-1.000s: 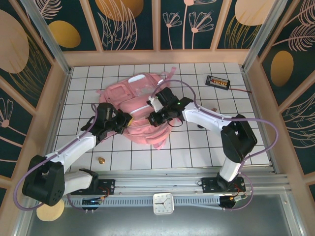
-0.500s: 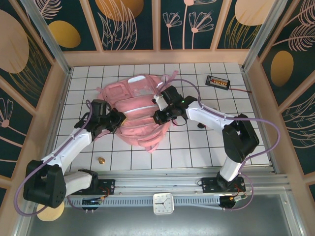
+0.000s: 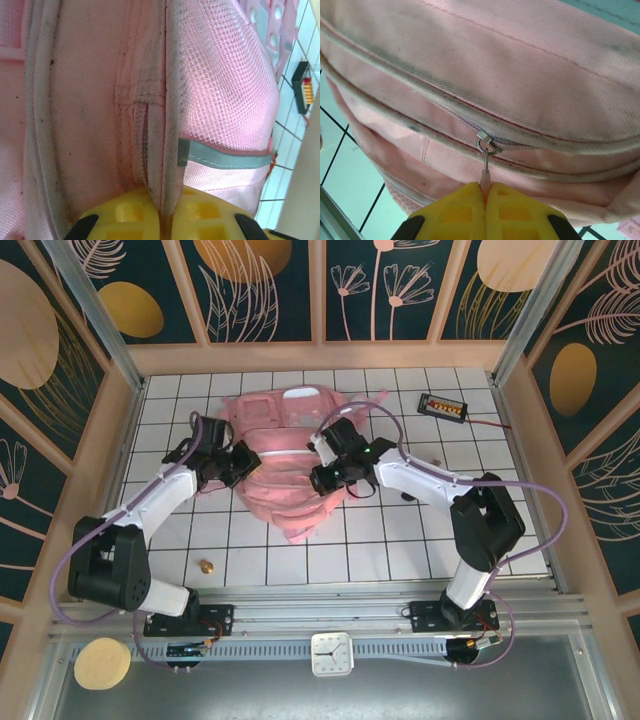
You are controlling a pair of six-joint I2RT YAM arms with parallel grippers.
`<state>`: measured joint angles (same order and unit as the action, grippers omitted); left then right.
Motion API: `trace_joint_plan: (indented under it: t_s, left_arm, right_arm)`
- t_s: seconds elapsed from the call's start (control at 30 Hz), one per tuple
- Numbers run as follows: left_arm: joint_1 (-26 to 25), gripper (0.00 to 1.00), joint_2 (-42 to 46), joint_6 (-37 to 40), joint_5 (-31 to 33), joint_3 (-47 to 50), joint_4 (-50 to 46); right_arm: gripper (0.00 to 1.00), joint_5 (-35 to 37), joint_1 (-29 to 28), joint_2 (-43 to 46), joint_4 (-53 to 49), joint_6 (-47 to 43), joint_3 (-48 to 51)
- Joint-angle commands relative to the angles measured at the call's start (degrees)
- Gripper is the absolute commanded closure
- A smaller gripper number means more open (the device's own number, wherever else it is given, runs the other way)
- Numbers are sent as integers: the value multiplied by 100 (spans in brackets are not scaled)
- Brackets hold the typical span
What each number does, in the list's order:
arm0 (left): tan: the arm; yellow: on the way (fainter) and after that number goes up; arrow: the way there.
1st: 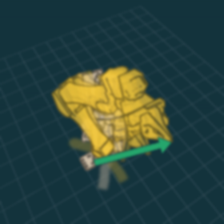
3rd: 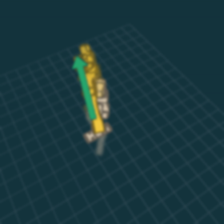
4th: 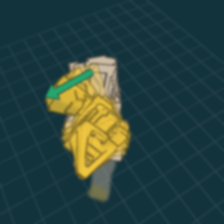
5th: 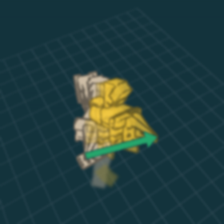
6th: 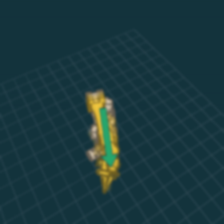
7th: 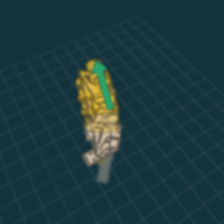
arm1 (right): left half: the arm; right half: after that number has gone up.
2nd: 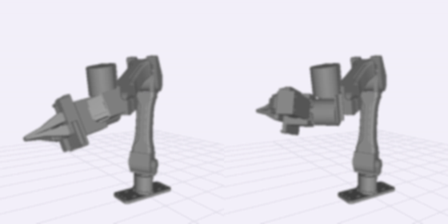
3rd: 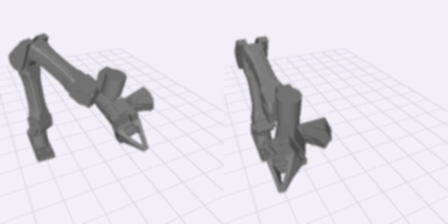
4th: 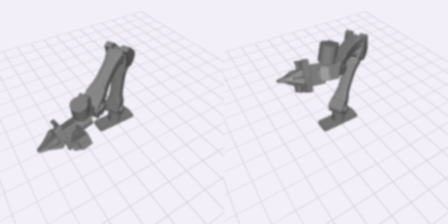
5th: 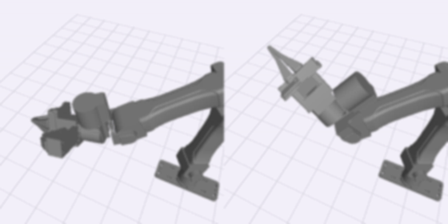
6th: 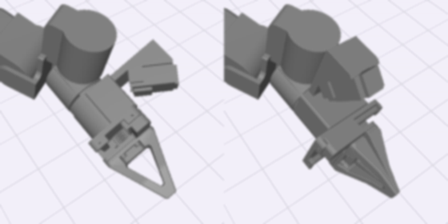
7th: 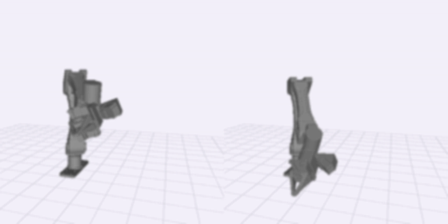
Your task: Pack the student bag
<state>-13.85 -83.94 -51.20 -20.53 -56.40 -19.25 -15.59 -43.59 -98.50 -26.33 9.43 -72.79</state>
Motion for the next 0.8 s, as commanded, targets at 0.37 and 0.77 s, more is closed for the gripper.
trace_joint_plan:
  t_s: [0.37, 0.77]
  left_arm:
    - [198, 1, 366, 121, 76, -250, 164]
    - [195, 1, 2312, -3198, -470, 1842, 2080]
  right_arm:
    - [100, -308, -405, -287, -214, 89, -616]
    - [100, -392, -387, -512, -224, 35, -907]
